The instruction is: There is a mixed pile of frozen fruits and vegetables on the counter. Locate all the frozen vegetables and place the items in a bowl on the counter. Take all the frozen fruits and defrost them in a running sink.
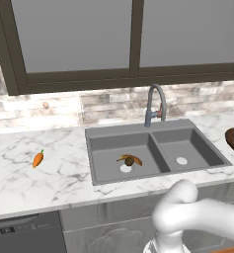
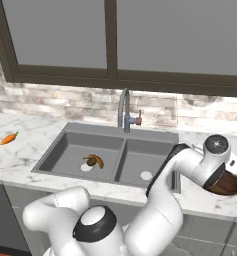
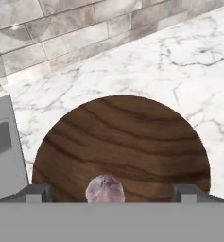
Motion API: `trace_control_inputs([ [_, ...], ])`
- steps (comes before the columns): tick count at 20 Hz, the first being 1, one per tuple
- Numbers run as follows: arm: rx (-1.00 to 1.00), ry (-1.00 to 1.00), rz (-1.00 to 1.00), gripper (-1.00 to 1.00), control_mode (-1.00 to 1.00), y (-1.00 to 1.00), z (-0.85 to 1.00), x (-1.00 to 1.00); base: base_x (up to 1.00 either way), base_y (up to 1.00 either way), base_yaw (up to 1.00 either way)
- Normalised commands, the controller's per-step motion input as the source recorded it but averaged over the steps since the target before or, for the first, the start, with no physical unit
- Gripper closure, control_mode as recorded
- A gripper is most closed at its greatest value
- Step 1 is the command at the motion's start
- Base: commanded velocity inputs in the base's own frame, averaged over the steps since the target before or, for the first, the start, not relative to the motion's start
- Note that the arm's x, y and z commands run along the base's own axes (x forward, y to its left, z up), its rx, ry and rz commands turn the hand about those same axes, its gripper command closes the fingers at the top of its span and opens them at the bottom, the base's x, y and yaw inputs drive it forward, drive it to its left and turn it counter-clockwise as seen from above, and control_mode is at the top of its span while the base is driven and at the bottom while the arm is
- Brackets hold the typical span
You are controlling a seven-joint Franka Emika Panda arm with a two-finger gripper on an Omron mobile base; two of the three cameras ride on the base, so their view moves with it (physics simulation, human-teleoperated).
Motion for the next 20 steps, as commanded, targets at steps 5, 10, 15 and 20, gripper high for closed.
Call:
trace_control_inputs([
  [5, -0.02, -0.13, 0.0, -1.0, -1.0, 0.48, 0.23, -0.36, 0.0, 0.0, 0.0],
  [10, -0.02, -0.08, 0.0, -1.0, -1.0, 0.55, 0.45, -0.06, 0.0, 0.0, 0.0],
  [15, -0.01, -0.02, 0.01, -1.0, -1.0, 0.46, 0.55, -0.01, 0.0, 0.0, 0.0],
  [20, 0.0, 0.0, 0.05, -1.0, -1.0, 0.47, 0.37, 0.0, 0.0, 0.0, 0.0],
])
